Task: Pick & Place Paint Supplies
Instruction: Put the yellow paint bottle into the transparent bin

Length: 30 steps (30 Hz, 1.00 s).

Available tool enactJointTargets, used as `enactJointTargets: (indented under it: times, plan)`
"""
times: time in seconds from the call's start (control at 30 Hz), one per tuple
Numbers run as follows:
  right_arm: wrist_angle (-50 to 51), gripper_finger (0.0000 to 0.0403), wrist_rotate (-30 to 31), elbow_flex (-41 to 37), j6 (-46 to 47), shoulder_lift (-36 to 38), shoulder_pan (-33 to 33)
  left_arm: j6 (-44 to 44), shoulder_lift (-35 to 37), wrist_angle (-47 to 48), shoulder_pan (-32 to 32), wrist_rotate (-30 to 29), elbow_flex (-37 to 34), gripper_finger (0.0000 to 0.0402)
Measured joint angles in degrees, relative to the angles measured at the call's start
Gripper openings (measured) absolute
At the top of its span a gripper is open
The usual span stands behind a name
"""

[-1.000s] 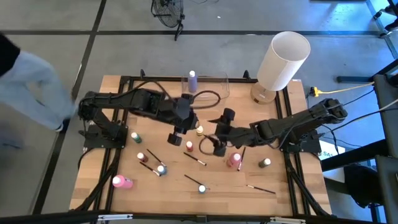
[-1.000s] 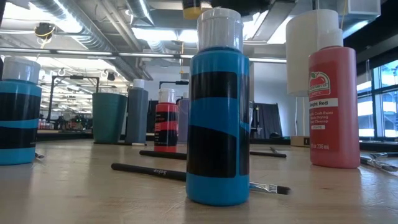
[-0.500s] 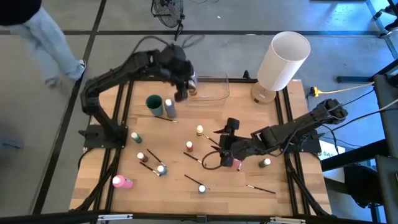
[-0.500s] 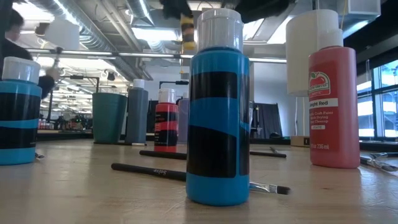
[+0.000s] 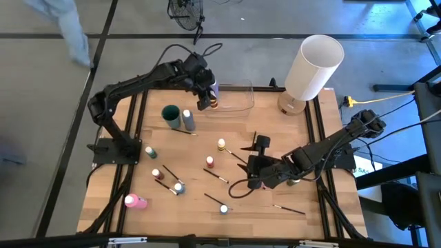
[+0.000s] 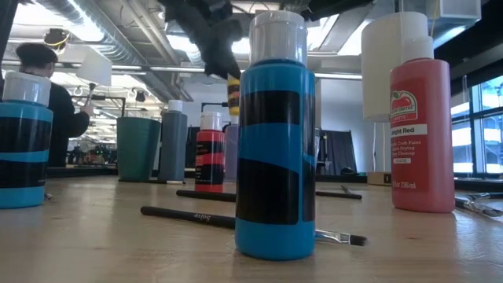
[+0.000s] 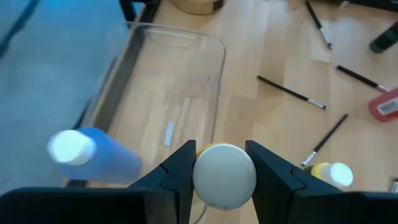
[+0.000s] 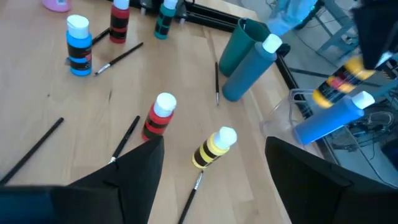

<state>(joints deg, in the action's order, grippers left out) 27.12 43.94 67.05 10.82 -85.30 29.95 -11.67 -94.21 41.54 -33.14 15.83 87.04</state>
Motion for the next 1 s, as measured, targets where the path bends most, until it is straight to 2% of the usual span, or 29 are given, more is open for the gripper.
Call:
enactJointTargets:
  times: [0.5,1.0]
  plan:
    - [0.99,0.0284,0.0,-0.02,0.54,0.0,-0.02,2.1,0.02,-17.82,-2.27,-0.62,-14.22,0.0114]
    - [0.84,0.0284,0.0,-0.07,0.54,-0.02,-0.02,1.61,0.02,-18.64,-2.38,-4.25,-15.54,0.0115]
